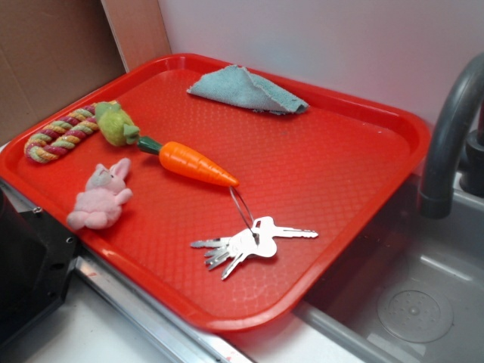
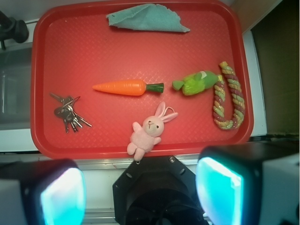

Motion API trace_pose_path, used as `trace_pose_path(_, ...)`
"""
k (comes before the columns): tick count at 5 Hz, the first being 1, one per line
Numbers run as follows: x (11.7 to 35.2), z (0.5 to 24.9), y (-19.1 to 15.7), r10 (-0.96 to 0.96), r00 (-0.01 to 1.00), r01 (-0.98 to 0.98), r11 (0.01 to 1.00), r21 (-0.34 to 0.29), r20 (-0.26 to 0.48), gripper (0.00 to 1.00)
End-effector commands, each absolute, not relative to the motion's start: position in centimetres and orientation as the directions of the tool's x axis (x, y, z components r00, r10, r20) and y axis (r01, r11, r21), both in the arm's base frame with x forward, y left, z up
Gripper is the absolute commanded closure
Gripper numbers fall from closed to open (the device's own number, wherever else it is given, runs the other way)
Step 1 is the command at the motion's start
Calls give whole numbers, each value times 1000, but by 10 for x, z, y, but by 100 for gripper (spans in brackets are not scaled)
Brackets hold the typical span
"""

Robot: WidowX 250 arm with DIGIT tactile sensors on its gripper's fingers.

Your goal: Grab the silver keys.

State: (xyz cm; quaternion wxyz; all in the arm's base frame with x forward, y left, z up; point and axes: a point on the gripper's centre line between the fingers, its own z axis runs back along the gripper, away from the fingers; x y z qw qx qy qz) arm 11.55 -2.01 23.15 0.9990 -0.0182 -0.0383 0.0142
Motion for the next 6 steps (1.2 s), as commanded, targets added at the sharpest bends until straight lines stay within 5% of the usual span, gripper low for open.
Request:
trace_pose_path(1,189,138,-52,342,939,-343,935,-95,-20,0)
trace_pose_path(2,201,118,-81,460,888,-446,849,-284,-23,0)
trace_pose_path(3,180,102,-110,471,879,-463,805,-372,-77,0)
trace_pose_path(4,161,93,-141,417,894,-447,802,-397,-164,0)
trace_pose_path(6,160,100,-158,386,911,-412,816,-406,-147,0)
